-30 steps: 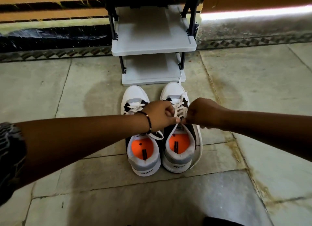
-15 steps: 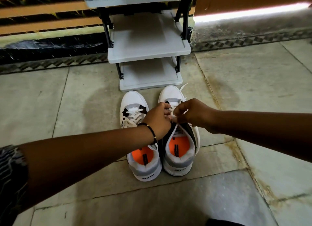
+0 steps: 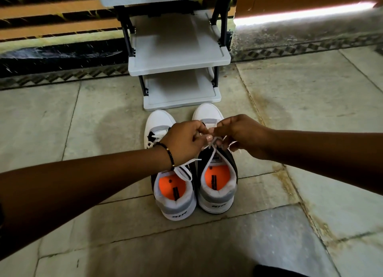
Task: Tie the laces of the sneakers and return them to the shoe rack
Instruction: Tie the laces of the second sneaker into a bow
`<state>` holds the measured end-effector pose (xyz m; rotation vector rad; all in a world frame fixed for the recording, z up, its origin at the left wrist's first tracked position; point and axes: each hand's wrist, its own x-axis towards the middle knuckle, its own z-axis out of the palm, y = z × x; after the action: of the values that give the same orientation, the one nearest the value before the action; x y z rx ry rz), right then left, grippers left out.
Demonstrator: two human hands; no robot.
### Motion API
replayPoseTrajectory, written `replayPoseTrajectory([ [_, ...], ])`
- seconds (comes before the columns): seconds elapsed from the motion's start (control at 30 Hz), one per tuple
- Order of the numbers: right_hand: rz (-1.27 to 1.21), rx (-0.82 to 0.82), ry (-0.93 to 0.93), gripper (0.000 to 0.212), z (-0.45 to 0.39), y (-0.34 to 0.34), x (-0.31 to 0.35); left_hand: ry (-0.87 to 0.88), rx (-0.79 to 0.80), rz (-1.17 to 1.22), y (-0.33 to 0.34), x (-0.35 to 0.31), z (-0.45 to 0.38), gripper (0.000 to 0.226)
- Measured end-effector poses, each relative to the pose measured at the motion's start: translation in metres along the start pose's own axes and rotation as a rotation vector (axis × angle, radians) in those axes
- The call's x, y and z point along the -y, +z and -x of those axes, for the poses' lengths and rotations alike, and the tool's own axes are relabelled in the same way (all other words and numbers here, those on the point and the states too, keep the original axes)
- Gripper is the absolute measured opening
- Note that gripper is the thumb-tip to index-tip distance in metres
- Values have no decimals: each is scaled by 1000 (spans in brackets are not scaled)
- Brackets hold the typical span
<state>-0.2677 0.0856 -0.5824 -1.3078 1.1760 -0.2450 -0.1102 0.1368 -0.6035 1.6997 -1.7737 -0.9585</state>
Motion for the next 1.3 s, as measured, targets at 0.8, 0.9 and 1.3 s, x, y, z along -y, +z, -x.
replayPoseTrajectory([
  [0.8,176,59,-289,31,17,-4,10,-420,214,537,-1,-24,5,17],
  [0.9,153,1,-347,30,17,-4,11,-556,295,869,-7,-22,9,11],
  [1.3,205,-257,-235,21,10,-23,21,-485,26,857,-54,5,8,31],
])
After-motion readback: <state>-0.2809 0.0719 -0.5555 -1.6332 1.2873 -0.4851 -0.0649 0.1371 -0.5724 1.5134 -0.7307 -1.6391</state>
